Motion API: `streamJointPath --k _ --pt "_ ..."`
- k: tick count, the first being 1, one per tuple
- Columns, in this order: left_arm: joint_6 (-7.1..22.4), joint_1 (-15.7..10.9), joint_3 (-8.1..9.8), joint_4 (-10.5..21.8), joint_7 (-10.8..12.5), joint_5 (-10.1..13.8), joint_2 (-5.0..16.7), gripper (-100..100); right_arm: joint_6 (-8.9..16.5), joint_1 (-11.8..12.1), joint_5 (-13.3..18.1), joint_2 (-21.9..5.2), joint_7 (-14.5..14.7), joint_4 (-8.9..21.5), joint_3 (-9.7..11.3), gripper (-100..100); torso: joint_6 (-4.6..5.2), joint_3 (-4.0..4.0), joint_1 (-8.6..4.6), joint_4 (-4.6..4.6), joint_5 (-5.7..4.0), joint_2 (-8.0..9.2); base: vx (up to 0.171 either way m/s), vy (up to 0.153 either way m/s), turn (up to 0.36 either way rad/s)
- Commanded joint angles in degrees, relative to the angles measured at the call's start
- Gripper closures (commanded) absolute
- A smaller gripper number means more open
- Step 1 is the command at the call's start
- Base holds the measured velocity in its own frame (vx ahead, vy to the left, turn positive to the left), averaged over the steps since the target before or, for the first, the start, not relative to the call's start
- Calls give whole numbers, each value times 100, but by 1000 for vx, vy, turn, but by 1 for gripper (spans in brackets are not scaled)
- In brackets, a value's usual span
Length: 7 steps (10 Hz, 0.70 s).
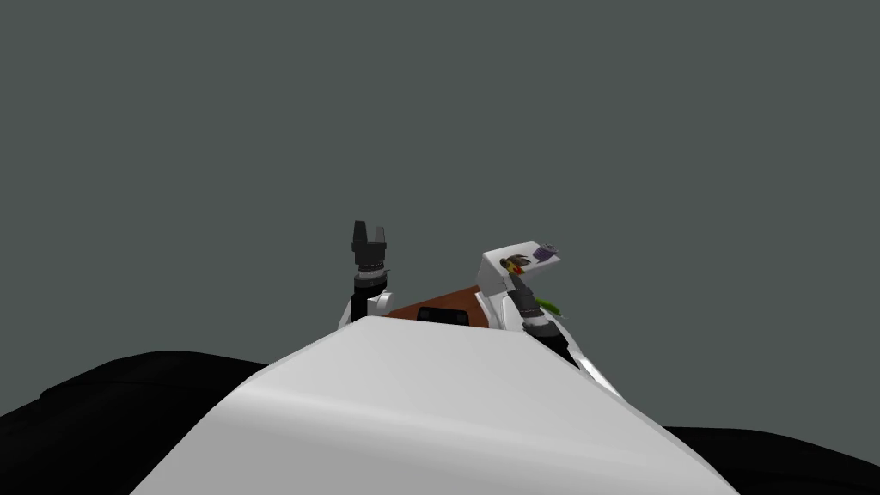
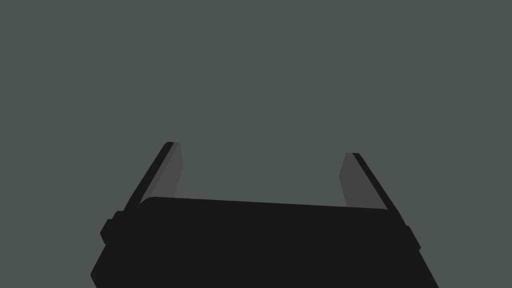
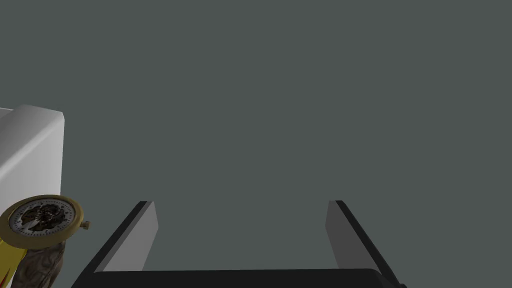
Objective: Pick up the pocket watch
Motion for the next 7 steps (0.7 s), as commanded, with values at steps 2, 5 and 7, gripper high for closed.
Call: streamJointPath --k 2,5,7 --pt "0 0 0 0 0 0 0 0 8 95 38 -407 -10 271 -14 -100 0 0 1 0 0 0 3 7 53" --pt "0 0 0 0 0 0 0 0 11 303 122 -924 -3 702 -6 -100 0 0 2 0 1 -1 4 10 76" --pt "0 0 0 0 0 0 0 0 15 403 163 -1218 -1 923 -1 -100 1 0 3 0 0 -1 4 12 62"
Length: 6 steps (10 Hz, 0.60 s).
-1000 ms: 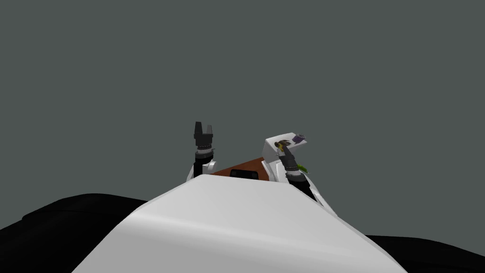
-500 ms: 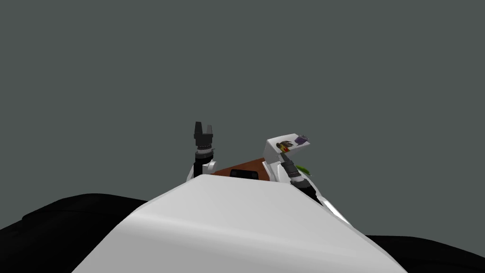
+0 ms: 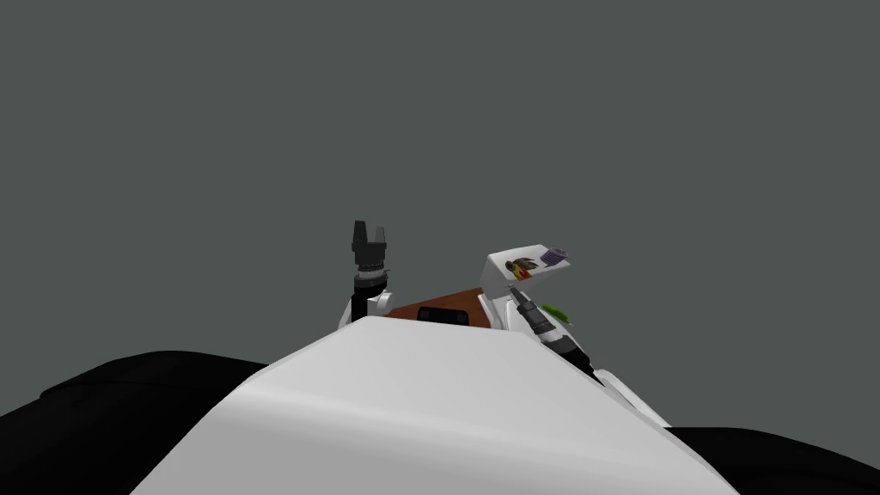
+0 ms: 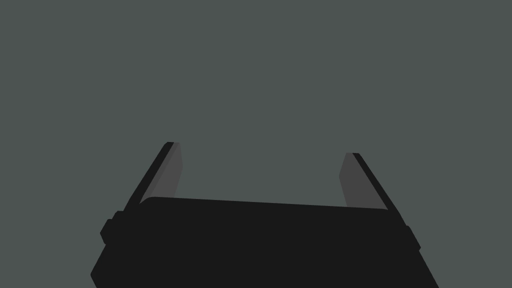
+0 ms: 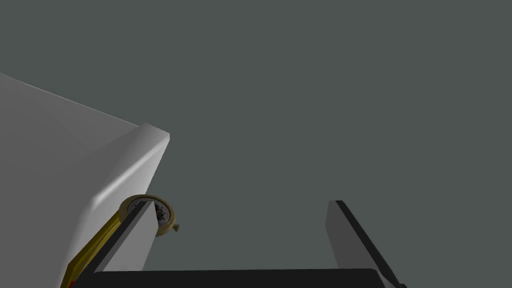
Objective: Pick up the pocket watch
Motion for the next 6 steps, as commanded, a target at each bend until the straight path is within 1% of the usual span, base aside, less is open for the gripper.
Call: streamJointPath --k 1,2,3,4,5,6 --pt "0 0 0 0 0 0 0 0 41 -12 33 -183 8 136 34 -100 0 0 0 0 0 0 2 12 63" --pt "0 0 0 0 0 0 0 0 47 85 73 -395 9 349 39 -100 0 0 0 0 -1 -1 6 18 130" --pt "0 0 0 0 0 0 0 0 47 85 73 -488 9 359 39 -100 -1 -1 0 0 -1 -1 6 13 49" --pt "0 0 0 0 0 0 0 0 56 178 111 -674 8 582 45 -100 1 -1 0 0 -1 -2 6 25 107" --pt "0 0 0 0 0 0 0 0 56 178 111 -793 8 582 45 -100 -1 -1 3 0 0 -2 5 18 68" --pt "0 0 0 0 0 0 0 0 66 267 148 -983 7 805 52 -100 1 -1 3 0 1 -2 10 21 129"
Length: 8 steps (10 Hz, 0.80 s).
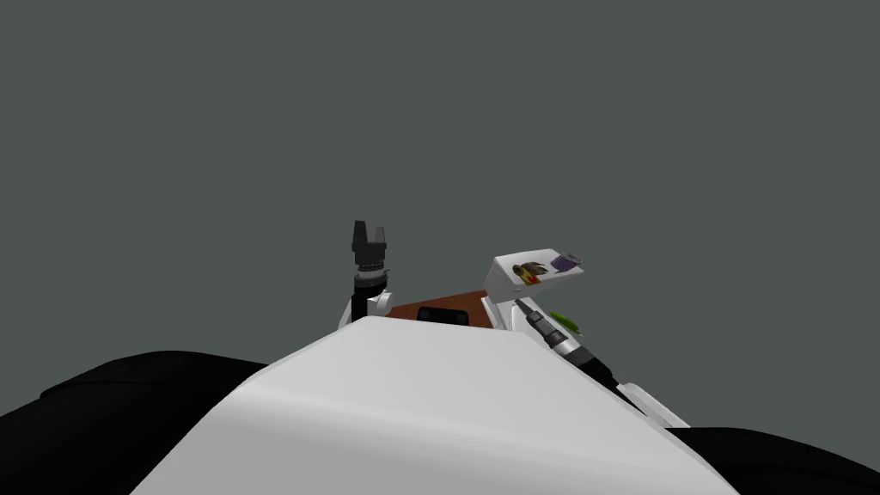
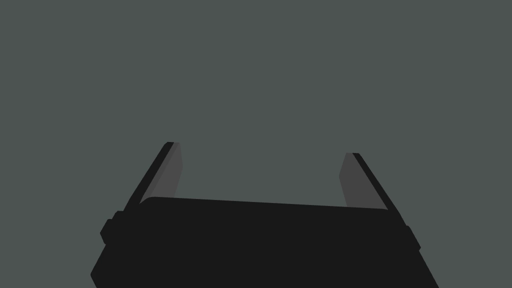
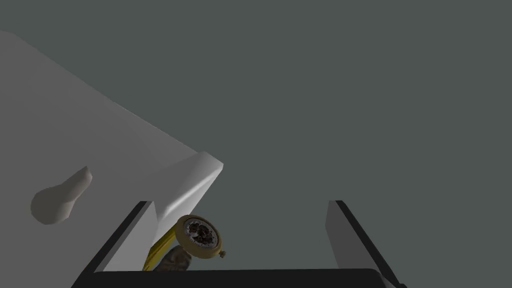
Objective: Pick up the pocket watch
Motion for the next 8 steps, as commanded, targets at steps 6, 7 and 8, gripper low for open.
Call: streamJointPath --k 6,7,8 --pt "0 1 0 0 0 0 0 0 -2 277 123 -1017 -4 823 31 -100 2 0 2 0 0 -1 8 24 104" --pt "0 0 0 0 0 0 0 0 -2 277 123 -1111 -4 823 31 -100 0 -1 6 0 1 -1 8 26 72" --pt "0 1 0 0 0 0 0 0 16 347 153 -1324 -9 1035 39 -100 2 0 4 0 1 -1 10 34 153"
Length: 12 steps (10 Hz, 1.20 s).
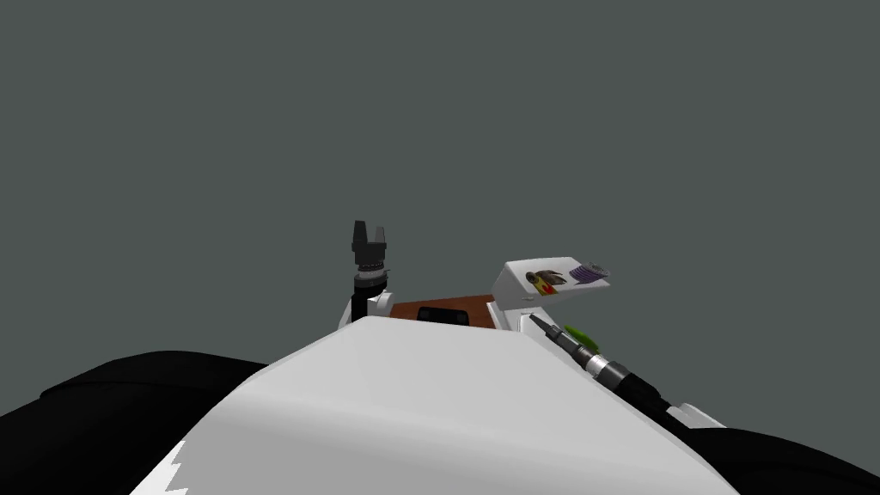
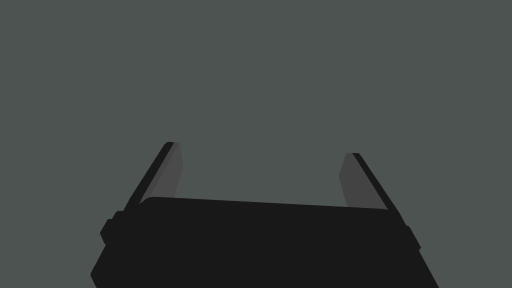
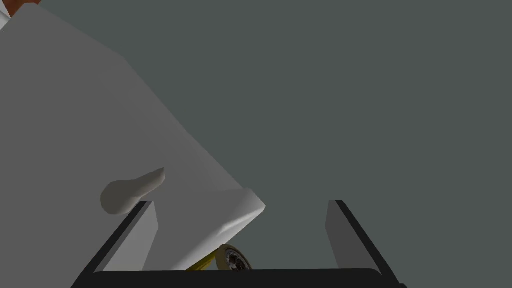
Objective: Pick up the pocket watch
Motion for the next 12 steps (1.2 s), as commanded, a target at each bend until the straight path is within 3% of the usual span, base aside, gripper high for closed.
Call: streamJointPath --k 1,3,8,10,12 --pt "0 0 0 0 0 0 0 0 -66 -17 23 -177 3 234 32 -100 0 0 0 0 0 0 11 23 81" --pt "0 0 0 0 0 0 0 0 -26 105 77 -593 -9 644 49 -100 -1 -1 -2 0 0 -2 19 41 216" --pt "0 0 0 0 0 0 0 0 20 204 122 -1248 -25 1027 66 -100 0 -2 0 0 0 -3 15 33 105" --pt "0 0 0 0 0 0 0 0 68 282 159 -1638 -43 1374 84 -100 1 -2 2 0 -1 -3 23 47 211" --pt "0 1 1 0 0 0 0 0 92 313 174 -1930 -52 1532 92 -100 6 -4 4 -1 1 -6 21 37 117"
